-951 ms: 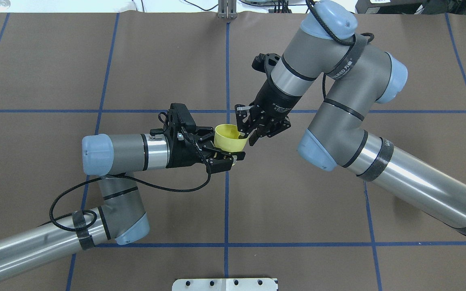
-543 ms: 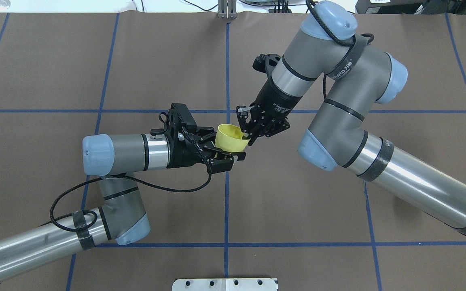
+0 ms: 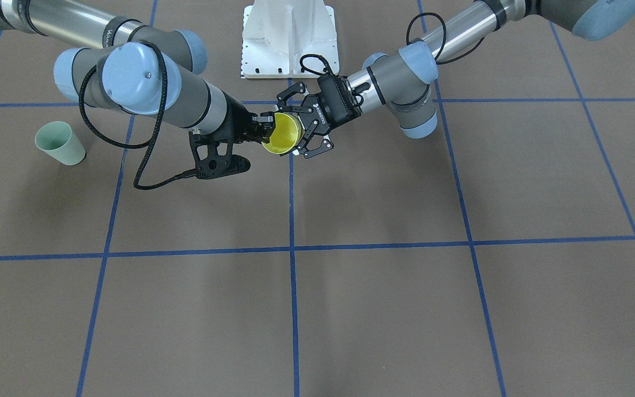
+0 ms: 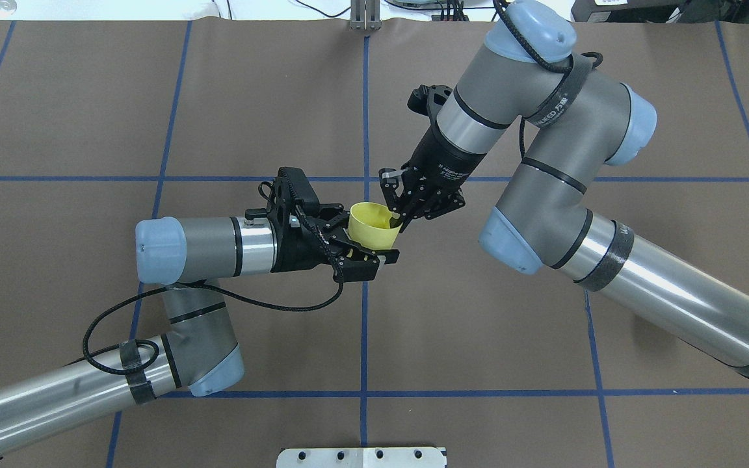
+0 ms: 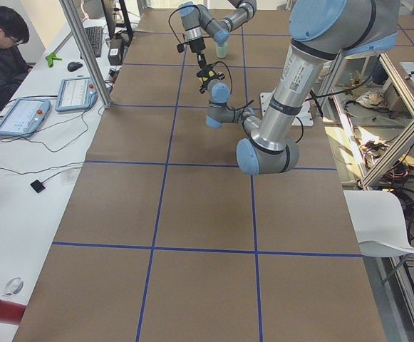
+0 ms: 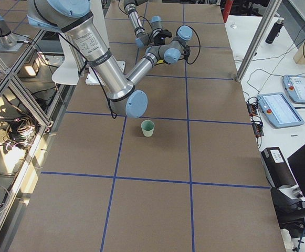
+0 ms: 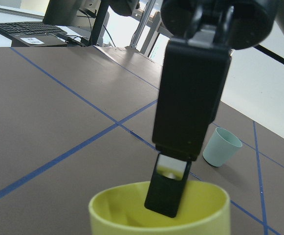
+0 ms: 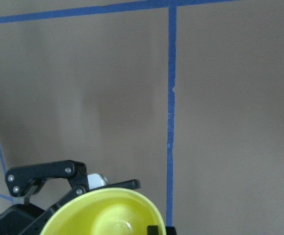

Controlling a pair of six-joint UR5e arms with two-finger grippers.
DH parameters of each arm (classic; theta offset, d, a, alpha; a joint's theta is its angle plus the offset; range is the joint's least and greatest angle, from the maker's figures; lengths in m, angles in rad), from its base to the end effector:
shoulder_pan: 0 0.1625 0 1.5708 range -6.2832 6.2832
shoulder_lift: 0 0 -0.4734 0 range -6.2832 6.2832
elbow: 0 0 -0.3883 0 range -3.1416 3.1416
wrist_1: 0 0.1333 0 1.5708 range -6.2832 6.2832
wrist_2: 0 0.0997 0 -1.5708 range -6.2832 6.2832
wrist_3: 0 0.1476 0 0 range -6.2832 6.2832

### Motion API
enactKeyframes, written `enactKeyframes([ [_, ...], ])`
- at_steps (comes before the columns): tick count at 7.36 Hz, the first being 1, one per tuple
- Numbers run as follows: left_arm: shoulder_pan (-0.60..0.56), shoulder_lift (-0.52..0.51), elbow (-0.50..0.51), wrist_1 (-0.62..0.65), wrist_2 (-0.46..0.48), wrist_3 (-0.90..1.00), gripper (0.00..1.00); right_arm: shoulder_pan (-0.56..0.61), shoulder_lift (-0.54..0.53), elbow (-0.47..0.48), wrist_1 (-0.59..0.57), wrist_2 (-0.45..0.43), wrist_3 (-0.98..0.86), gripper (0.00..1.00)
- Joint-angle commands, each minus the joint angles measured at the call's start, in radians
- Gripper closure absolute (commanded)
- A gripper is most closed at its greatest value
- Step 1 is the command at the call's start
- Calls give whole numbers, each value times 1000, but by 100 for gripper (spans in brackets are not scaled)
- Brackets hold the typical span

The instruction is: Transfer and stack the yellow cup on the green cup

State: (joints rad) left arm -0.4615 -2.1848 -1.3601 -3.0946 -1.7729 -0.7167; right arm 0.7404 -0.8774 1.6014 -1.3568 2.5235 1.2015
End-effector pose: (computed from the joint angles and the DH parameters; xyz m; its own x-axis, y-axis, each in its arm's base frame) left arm 0.6080 -0.4182 0.2532 -0.0033 0.8266 -0.5628 0.4114 0.5141 0.7526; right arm -0.5238 -0.4963 0.2396 0.3731 0.0576 0.9260 0.2455 0.9564 -0.1584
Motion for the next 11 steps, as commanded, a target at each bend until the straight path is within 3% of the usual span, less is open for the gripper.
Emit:
enactKeyframes([
  [1, -3, 3, -2, 2, 16, -12, 0, 13, -3, 2, 1, -29, 15, 100],
  [3, -9, 4, -4, 11, 29, -69, 0, 55, -46, 2, 1, -99, 10, 100],
  [6, -87, 43, -39, 153, 23, -72, 0, 160, -92, 21, -1, -373, -31, 100],
  [7, -130, 97, -121, 274, 17, -67, 0, 174, -142, 84, -2, -490, -45, 100],
  [8, -185, 124, -189, 445, -18, -55, 1, 203, -219, 162, -4, -527, -121, 100],
  [10, -368, 126, -189, 630, -198, -47, 1, 247, -415, 328, -7, -532, -236, 100],
  [11, -432, 128, -186, 727, -239, -38, 1, 252, -517, 412, -5, -552, -270, 100],
])
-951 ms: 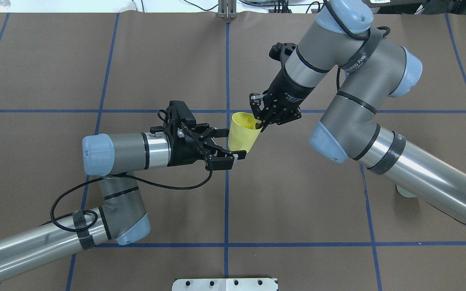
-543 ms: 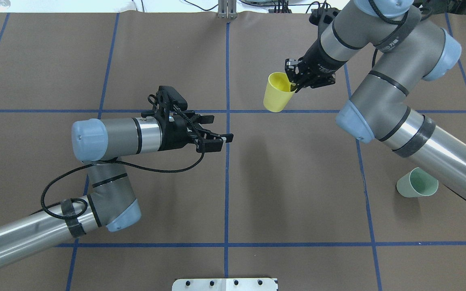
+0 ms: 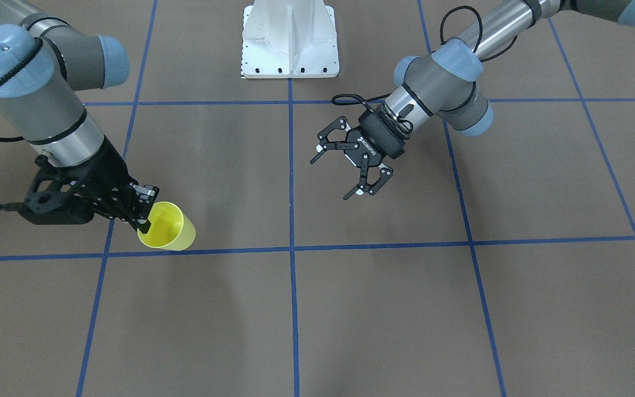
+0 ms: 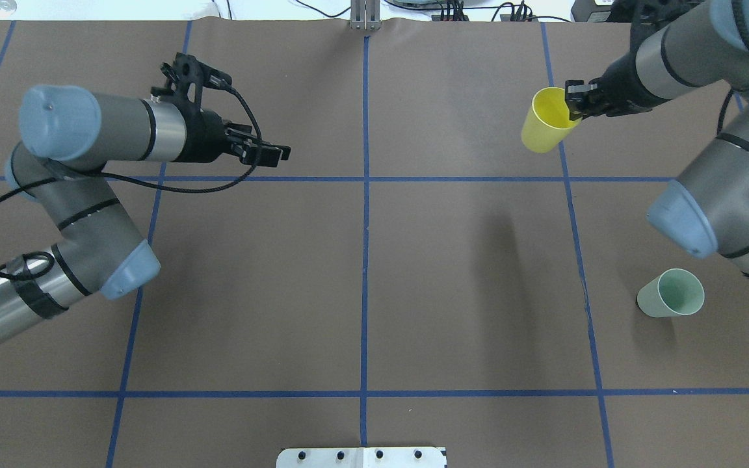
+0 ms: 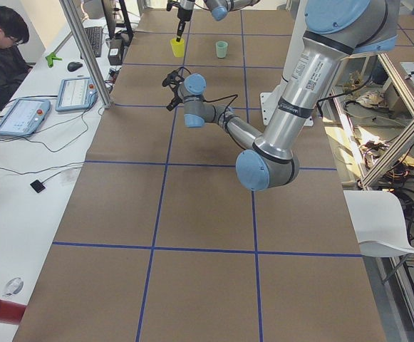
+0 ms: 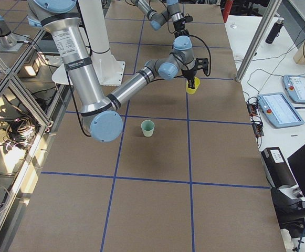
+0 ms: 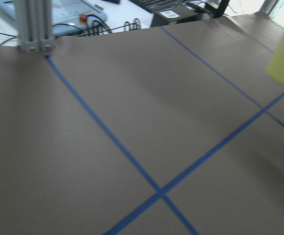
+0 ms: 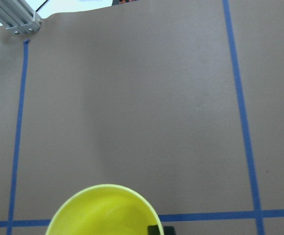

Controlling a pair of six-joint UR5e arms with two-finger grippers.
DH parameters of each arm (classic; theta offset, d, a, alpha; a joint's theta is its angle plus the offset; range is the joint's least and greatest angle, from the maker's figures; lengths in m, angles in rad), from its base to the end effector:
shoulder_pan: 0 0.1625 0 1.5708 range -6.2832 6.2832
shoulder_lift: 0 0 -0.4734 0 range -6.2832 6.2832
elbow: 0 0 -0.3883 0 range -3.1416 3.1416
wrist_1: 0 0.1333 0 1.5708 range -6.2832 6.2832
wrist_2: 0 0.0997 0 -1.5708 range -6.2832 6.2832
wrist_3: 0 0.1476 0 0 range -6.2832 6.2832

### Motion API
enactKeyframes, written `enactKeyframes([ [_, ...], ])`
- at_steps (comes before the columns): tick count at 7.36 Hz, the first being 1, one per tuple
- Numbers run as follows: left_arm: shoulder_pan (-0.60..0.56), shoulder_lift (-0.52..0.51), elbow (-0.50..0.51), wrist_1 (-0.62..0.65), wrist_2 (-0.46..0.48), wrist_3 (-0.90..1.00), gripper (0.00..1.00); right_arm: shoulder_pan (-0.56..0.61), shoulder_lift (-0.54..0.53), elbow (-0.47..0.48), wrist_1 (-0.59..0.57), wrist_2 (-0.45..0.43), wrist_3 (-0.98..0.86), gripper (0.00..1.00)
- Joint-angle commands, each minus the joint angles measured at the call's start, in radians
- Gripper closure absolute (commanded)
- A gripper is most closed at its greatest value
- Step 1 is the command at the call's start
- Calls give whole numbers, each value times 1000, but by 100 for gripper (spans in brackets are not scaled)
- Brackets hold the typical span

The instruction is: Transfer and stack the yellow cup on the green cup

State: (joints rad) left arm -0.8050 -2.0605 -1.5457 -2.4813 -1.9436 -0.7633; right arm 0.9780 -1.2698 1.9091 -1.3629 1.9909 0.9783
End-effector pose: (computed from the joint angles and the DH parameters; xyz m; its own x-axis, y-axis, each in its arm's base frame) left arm 0.4445 -0.5770 0.3352 0.3993 0.5556 -0.7293 0.1955 0.7255 0.6598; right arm -0.2852 -0.5542 0.3975 0.6344 0.0291 0.7725 -0.2800 0.9401 0.1945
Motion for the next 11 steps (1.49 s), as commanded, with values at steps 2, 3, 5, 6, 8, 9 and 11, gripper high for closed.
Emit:
enactKeyframes([
  [2, -155, 34, -2, 275, -75, 279, 1, 22, -314, 236, 5, -41, -99, 100],
  [3, -195, 51, 1, 319, -77, 364, 1, 21, -395, 283, 5, -40, -99, 100],
  [5, -246, 101, -1, 323, -102, 438, 1, 18, -550, 330, 13, -17, -107, 100],
  [6, -250, 108, -1, 323, -115, 438, 1, 18, -615, 329, 66, 26, -109, 100],
  [8, -252, 111, 6, 320, -113, 440, 1, -1, -657, 321, 105, 81, -109, 100],
  [9, -250, 114, 13, 315, -113, 440, 1, -28, -657, 320, 105, 89, -109, 100],
  [11, -252, 117, 29, 309, -112, 447, 1, -62, -645, 291, 107, 86, -109, 100],
])
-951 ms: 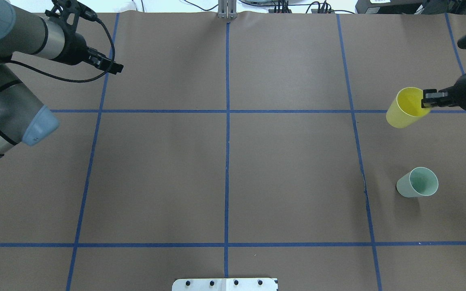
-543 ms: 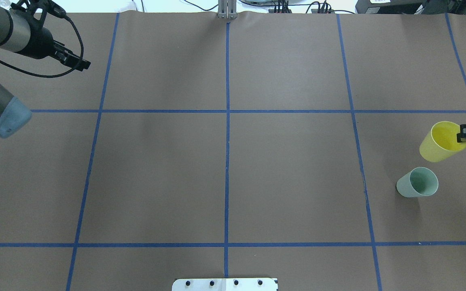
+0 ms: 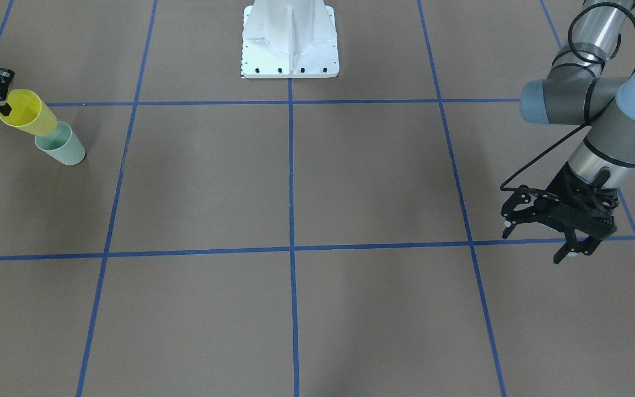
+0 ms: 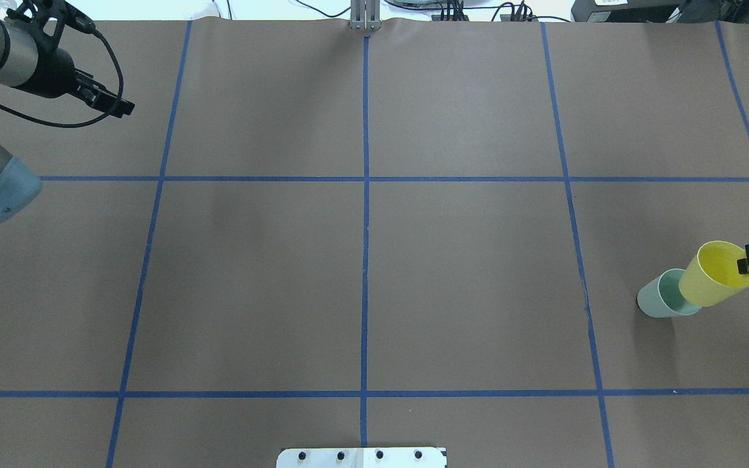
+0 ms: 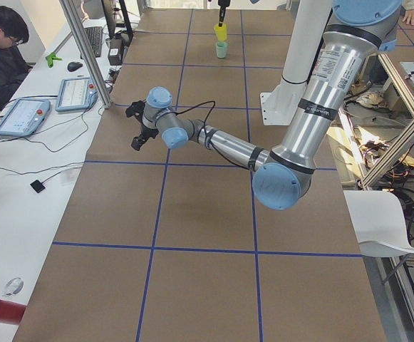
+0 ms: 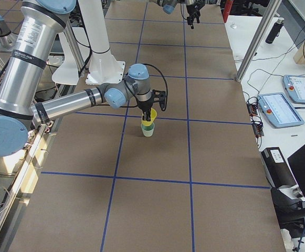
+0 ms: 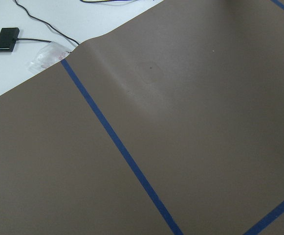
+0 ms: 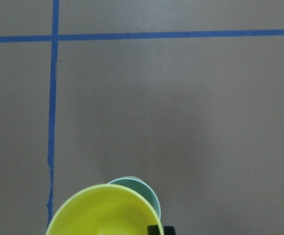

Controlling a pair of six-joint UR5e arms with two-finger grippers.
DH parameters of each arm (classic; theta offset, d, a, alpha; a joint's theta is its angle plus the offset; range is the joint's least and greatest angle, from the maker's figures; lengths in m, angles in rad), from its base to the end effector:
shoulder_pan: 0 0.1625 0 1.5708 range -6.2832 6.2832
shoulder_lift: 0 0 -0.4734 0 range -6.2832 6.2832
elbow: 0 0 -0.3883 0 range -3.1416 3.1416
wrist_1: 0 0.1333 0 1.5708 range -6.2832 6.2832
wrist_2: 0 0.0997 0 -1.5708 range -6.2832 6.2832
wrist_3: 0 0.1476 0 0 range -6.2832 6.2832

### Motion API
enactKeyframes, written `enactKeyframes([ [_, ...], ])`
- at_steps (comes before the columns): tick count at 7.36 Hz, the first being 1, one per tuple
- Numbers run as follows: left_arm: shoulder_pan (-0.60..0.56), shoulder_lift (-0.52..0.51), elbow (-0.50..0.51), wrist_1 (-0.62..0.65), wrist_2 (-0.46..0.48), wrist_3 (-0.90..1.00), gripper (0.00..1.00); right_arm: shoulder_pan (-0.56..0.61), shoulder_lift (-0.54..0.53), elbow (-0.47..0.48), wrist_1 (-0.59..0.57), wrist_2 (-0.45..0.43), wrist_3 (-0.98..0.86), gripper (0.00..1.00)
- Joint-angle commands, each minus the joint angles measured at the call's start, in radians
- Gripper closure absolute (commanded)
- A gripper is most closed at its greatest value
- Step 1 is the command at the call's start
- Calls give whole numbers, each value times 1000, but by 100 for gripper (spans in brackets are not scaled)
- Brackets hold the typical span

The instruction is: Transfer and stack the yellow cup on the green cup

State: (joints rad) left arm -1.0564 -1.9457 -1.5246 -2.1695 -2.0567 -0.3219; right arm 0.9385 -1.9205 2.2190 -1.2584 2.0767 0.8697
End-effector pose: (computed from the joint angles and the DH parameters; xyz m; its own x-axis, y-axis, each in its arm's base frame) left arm 0.2909 -0.6455 0.4762 0.6493 0.5561 -0.5189 -0.0946 0.7360 0.6703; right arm -0.1657 -0.3307 0.5416 0.7191 0.0268 0.6944 -0.1014 0.9926 0.0667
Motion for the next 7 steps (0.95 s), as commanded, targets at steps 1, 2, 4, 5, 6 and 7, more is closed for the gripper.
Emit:
enactKeyframes([
  [1, 0, 2, 15, -4, 1, 12, 1, -23, 21, -36, 2, 0, -1, 100],
  [2, 0, 2, 15, -4, 1, 12, 1, -23, 23, -45, 2, 0, -3, 100],
  [4, 0, 2, 15, -4, 1, 12, 1, -23, 26, -51, 2, -1, -9, 100],
  [5, 0, 4, 15, -4, 1, 12, 1, -23, 28, -59, 2, 0, -11, 100],
  [6, -2, 4, 15, -7, 1, 12, 1, -23, 32, -67, 8, 0, -11, 100],
  [7, -2, 4, 15, -7, 1, 12, 1, -23, 50, -74, 8, 0, -11, 100],
])
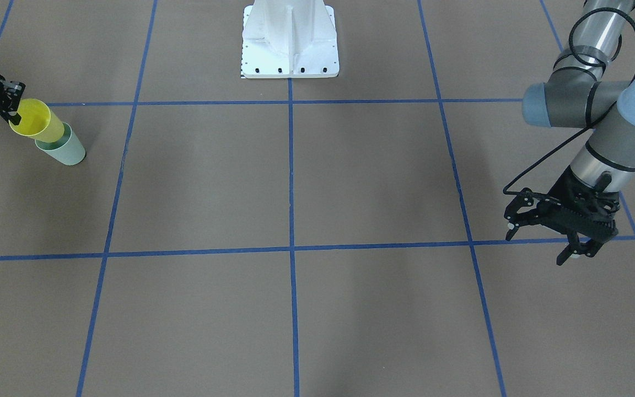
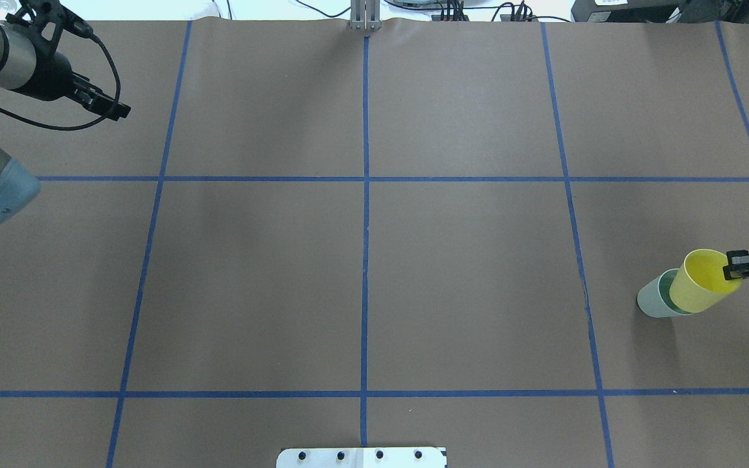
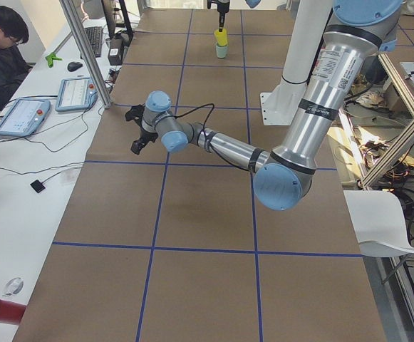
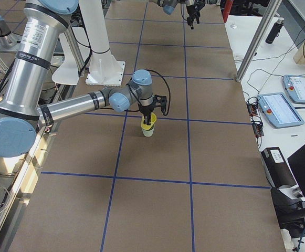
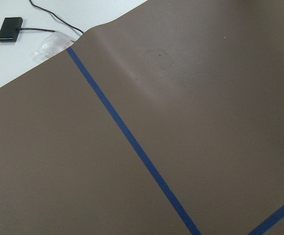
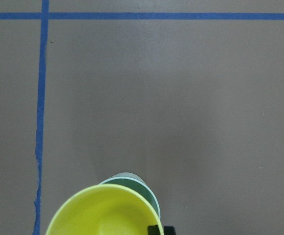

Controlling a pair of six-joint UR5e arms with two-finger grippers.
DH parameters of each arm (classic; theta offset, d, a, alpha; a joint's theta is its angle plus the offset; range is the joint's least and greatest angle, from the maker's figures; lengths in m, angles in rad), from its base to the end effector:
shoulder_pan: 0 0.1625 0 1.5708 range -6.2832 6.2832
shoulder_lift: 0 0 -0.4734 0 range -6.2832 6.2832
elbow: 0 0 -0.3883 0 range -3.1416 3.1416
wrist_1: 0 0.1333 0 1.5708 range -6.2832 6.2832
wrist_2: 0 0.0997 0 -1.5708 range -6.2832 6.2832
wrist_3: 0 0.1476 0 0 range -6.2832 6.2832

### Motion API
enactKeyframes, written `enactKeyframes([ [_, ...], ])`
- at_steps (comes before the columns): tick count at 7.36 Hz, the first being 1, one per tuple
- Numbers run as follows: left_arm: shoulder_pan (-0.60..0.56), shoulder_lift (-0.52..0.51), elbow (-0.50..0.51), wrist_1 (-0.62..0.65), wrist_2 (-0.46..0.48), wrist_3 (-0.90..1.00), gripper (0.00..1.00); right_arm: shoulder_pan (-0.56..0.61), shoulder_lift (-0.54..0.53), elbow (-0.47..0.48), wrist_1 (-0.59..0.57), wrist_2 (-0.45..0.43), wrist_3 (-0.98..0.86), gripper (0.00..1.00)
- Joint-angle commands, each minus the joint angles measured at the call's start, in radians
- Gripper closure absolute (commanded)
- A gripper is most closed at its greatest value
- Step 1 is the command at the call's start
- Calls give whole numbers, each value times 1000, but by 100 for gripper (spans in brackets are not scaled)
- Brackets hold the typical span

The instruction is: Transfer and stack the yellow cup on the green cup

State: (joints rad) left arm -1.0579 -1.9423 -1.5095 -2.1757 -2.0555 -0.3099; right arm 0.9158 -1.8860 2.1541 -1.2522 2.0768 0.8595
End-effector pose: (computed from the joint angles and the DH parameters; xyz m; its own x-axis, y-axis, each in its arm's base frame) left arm 0.2902 -0.6468 0.4857 0.6529 0.5580 -0.5123 -0.1051 0.7365 0.6682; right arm -0.1838 -0.3407 0.5620 0.7304 0.0135 0.6829 -0.0705 0.9960 0.0557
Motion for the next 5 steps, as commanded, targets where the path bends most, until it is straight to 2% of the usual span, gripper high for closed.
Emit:
enactKeyframes([
  [1, -1, 0, 0, -1, 0, 0, 1, 0, 22, -20, 2, 0, 1, 100],
  [5, 1, 0, 0, -1, 0, -3, 1, -23, 24, -39, 2, 3, 1, 100],
])
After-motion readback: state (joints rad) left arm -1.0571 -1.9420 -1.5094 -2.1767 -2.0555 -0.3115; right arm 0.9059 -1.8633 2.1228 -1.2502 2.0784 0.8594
